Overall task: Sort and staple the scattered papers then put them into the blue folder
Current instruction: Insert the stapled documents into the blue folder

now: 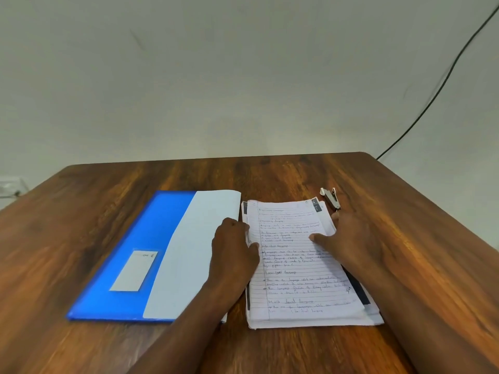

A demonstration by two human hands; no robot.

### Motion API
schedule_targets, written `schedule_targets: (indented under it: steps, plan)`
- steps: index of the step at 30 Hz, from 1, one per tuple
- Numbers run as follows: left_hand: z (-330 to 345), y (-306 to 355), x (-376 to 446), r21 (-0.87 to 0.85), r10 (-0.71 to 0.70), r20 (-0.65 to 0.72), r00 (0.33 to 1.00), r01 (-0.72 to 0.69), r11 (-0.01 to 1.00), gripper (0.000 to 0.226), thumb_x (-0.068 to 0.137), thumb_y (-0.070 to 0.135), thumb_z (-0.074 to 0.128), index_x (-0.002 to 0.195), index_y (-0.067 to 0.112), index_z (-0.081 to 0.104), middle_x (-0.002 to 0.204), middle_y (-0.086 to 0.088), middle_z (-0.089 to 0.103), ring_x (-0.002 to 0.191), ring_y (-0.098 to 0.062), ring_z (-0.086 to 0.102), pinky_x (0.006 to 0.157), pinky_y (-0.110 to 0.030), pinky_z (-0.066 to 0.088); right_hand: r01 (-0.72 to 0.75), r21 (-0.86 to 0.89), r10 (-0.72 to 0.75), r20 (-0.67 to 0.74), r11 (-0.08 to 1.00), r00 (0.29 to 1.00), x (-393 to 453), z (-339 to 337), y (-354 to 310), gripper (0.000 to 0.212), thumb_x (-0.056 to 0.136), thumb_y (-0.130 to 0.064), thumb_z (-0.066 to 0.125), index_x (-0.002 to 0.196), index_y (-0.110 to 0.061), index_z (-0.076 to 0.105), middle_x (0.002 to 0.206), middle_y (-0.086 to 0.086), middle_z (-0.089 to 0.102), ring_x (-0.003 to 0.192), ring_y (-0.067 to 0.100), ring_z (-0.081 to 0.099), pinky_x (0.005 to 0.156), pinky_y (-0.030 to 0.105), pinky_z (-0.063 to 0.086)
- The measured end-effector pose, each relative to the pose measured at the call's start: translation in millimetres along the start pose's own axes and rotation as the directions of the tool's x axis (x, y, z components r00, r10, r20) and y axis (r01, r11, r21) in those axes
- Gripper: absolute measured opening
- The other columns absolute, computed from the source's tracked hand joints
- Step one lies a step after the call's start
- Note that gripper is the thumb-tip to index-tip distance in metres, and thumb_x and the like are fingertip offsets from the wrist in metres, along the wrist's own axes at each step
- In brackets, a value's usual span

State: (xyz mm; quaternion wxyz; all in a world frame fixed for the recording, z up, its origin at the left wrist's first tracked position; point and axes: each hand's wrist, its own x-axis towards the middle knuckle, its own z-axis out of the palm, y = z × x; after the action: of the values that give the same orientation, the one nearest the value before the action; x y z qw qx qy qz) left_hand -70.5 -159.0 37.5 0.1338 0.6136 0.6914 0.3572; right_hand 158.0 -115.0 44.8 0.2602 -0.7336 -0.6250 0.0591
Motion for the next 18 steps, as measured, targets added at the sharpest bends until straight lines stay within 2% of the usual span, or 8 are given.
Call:
schedule_targets:
  steps: [3,6,9,11,14,18]
  plan:
    - [0.4,-1.3,2.3,0.026,0.012,-0.025,1.000,-0.012,1.000,0.033,0.098,0.033,0.071,0.128,0.021,0.066,0.132,0.003,0.059,0.116,-0.014,0.060,0.087,-0.016,0.037,-0.008,-0.010,0.008,0.017,1.000,1.000,-0.8,-2.3,-5.4,0.050,0.078,-0.057,0.084,0.106,-0.020,0.068,0.101,-0.002,0.069,0.081,0.013,0.062,0.070,0.036,0.057]
    - [1.9,-6.1,5.5,0.099,0.023,-0.022,0.999,-0.021,0.995,0.025,0.098,0.041,0.069,0.113,0.021,0.070,0.118,0.002,0.065,0.104,-0.013,0.061,0.082,-0.019,0.041,-0.036,-0.036,0.038,0.054,0.999,0.998,0.3,-0.7,-8.1,0.045,0.077,-0.061,0.083,0.088,-0.024,0.061,0.090,-0.002,0.067,0.076,0.014,0.064,0.074,0.041,0.061]
    - [4.4,-11.5,7.7,0.221,0.023,-0.022,0.999,-0.018,0.975,0.029,0.097,0.052,0.065,0.099,0.024,0.072,0.103,0.005,0.069,0.095,-0.014,0.060,0.079,-0.024,0.047,-0.034,-0.063,0.038,0.068,0.997,0.997,2.5,2.5,-8.6,0.047,0.075,-0.063,0.083,0.076,-0.020,0.062,0.080,-0.005,0.068,0.068,0.013,0.065,0.063,0.038,0.060]
    - [4.6,-13.9,8.7,0.266,0.032,-0.033,0.999,-0.022,0.964,0.033,0.096,0.057,0.062,0.091,0.026,0.072,0.096,0.008,0.071,0.091,-0.012,0.059,0.081,-0.026,0.049,-0.014,-0.089,0.022,0.090,0.996,0.996,2.8,4.0,-9.4,0.044,0.075,-0.064,0.082,0.076,-0.024,0.064,0.077,-0.008,0.066,0.067,0.012,0.064,0.055,0.032,0.053]
    - [6.6,-17.4,9.9,0.295,0.049,-0.043,0.998,-0.034,0.955,0.037,0.096,0.061,0.060,0.084,0.028,0.069,0.088,0.010,0.072,0.085,-0.012,0.060,0.085,-0.027,0.048,-0.009,-0.105,0.019,0.098,0.994,0.995,2.2,5.9,-12.9,0.046,0.074,-0.067,0.081,0.081,-0.023,0.067,0.083,-0.007,0.068,0.070,0.013,0.065,0.055,0.031,0.051]
    - [8.1,-19.4,10.8,0.291,0.053,-0.058,0.997,-0.034,0.956,0.035,0.096,0.061,0.060,0.085,0.029,0.069,0.089,0.012,0.072,0.088,-0.012,0.060,0.087,-0.027,0.036,0.001,-0.073,0.009,0.137,0.997,0.990,0.6,5.3,-20.4,0.044,0.076,-0.062,0.083,0.091,-0.024,0.066,0.092,-0.009,0.069,0.076,0.012,0.064,0.052,0.025,0.040]
